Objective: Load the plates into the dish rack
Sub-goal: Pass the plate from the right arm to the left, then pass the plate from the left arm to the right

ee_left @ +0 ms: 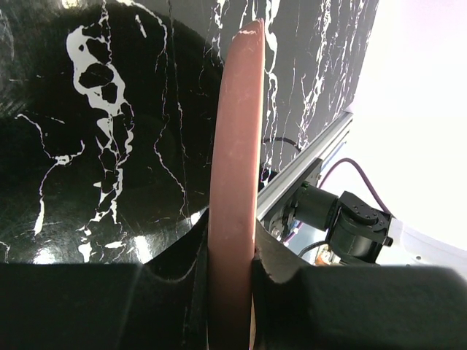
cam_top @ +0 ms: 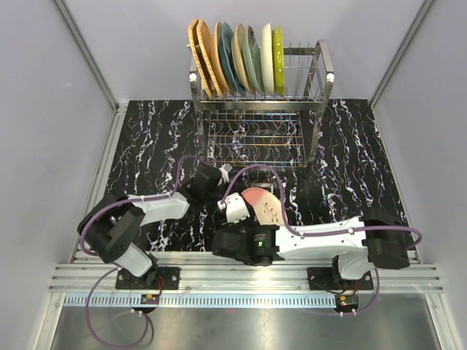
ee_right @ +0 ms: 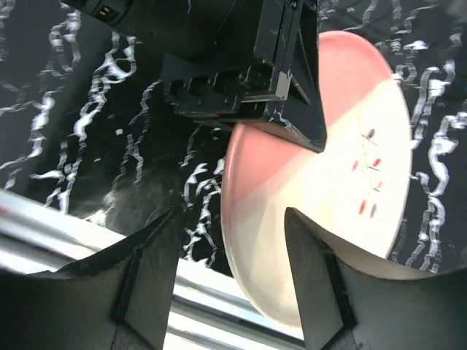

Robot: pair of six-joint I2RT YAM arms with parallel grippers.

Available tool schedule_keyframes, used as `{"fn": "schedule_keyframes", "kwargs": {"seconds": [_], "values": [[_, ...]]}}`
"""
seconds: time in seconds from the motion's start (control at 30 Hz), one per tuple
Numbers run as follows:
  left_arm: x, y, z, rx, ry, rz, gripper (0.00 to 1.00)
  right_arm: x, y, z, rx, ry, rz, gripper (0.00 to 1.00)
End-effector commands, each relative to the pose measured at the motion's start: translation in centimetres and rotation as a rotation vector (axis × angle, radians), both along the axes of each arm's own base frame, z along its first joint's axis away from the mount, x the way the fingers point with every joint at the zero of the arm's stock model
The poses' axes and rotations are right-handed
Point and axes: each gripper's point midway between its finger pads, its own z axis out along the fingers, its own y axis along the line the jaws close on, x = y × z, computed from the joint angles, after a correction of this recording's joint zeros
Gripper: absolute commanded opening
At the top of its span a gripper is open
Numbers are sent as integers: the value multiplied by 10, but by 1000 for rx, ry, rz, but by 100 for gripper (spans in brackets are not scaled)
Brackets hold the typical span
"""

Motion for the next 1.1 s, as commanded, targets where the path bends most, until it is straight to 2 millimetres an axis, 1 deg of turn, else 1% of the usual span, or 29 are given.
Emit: {"fn": "schedule_keyframes", "kwargs": {"seconds": [0.0,0.03,0.07,0.1,0.13,0.17,0.2,0.23,0.3,0.43,0.5,0.53,0.57,0.67,0.7,0.73,0.8,0.83,0.87,0.9,0.93,1.03,1.07], "values": [[12,-13,40,-67,-99,-20,1,12,-16,11,-81,-108,-130,65],[14,-13,41,-61,-107,-14,1,10,-23,0,-148,-112,-147,66],[14,-12,43,-57,-116,-20,1,11,-21,1,-159,-120,-154,66],[13,-11,43,-47,-111,-20,1,10,-21,-10,-189,-121,-172,67],[14,-11,45,-44,-118,-21,1,10,-30,-13,-247,-131,-181,69],[14,-10,46,-40,-125,-26,1,11,-29,-12,-253,-136,-195,69],[12,-9,46,-31,-118,-28,1,11,-31,-19,-262,-137,-221,70],[13,-9,47,-28,-122,-29,1,11,-37,-20,-292,-142,-229,71],[11,-7,48,-20,-126,-35,1,11,-40,-24,-308,-149,-232,70],[10,-6,51,-18,-130,-43,2,11,-42,-36,-322,-149,-223,66],[9,-6,51,-17,-129,-51,2,13,-44,-35,-332,-167,-235,61],[8,-6,51,-17,-126,-53,2,14,-49,-36,-349,-183,-251,60],[7,-6,50,-17,-125,-57,2,15,-48,-34,-348,-192,-255,59],[5,-5,49,-17,-119,-62,5,17,-51,-33,-361,-217,-256,52],[4,-5,47,-13,-115,-64,7,18,-51,-30,-360,-220,-246,49],[4,-4,47,-12,-117,-62,16,19,-49,-29,-341,-223,-245,41],[4,-4,47,-10,-123,-66,18,19,-47,-25,-322,-223,-232,35],[4,-3,48,-9,-124,-65,20,19,-47,-25,-315,-221,-229,29],[4,-4,48,-10,-127,-68,24,19,-46,-22,-306,-223,-222,25],[4,-4,48,-10,-128,-69,24,19,-46,-21,-302,-223,-223,25],[4,-4,48,-11,-129,-70,32,18,-45,-18,-297,-228,-221,22],[4,-6,46,-15,-121,-78,43,16,-44,-12,-289,-243,-218,17],[4,-6,43,-9,-116,-79,52,16,-43,-11,-284,-245,-219,15]]}}
